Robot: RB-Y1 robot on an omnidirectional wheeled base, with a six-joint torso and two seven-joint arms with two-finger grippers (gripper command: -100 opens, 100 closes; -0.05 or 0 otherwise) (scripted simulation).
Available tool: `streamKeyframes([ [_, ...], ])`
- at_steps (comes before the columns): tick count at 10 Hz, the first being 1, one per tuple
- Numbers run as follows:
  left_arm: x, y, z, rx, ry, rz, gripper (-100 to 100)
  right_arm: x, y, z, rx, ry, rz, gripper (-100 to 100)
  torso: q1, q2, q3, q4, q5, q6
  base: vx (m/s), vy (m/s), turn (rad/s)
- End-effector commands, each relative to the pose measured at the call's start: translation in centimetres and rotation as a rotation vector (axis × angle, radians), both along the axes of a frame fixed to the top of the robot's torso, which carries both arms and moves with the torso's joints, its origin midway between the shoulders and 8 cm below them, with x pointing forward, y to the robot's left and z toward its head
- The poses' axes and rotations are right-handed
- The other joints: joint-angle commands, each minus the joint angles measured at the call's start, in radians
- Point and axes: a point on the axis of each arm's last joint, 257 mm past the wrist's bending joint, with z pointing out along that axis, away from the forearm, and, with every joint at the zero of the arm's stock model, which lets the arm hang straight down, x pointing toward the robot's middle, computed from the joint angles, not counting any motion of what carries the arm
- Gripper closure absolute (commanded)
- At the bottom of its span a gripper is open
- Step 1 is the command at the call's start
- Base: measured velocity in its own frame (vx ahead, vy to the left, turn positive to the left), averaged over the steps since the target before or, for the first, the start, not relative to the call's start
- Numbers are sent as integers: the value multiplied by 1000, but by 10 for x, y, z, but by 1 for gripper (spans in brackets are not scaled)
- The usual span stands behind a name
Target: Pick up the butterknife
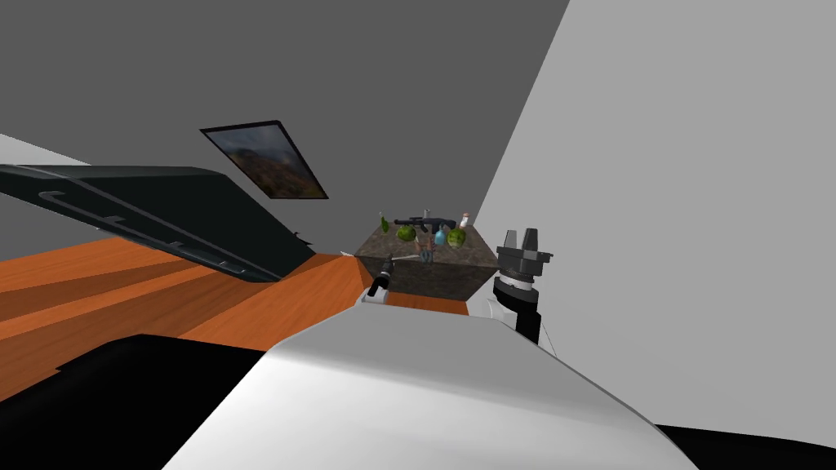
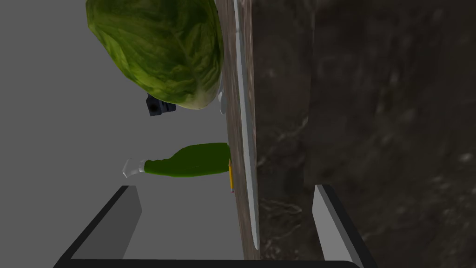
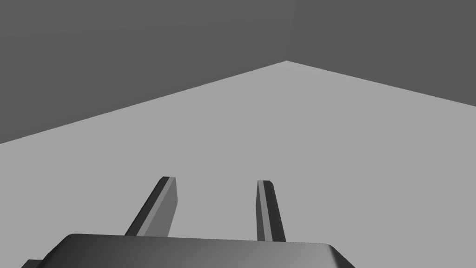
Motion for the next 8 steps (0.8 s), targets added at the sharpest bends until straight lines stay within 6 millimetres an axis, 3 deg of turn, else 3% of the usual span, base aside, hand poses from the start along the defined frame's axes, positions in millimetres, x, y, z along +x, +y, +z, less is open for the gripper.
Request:
streamKeyframes([
  [1, 3, 3, -2, -2, 22, 6, -100, 0, 0, 0, 0, 0, 0, 0, 0, 0, 0, 0, 0, 0, -18, -38, 66],
  [4, 19, 11, 14, -19, 32, 23, -100, 0, 0, 0, 0, 0, 0, 0, 0, 0, 0, 0, 0, 0, -23, -37, 89],
  [5, 18, 11, 8, -19, 56, 24, -100, 0, 0, 0, 0, 0, 0, 0, 0, 0, 0, 0, 0, 0, -13, -35, 76],
  [6, 26, 14, 20, -30, 46, 30, -100, 0, 0, 0, 0, 0, 0, 0, 0, 0, 0, 0, 0, 0, -22, -52, 112],
  [7, 25, 14, 13, -30, 73, 30, -100, 0, 0, 0, 0, 0, 0, 0, -1, 0, 0, 0, 0, 0, -20, -45, 67],
  [8, 33, 16, 26, -41, 64, 35, -100, 0, 0, 0, 0, 0, 0, 0, 0, 0, 0, 0, 0, 0, -18, -46, 98],
])
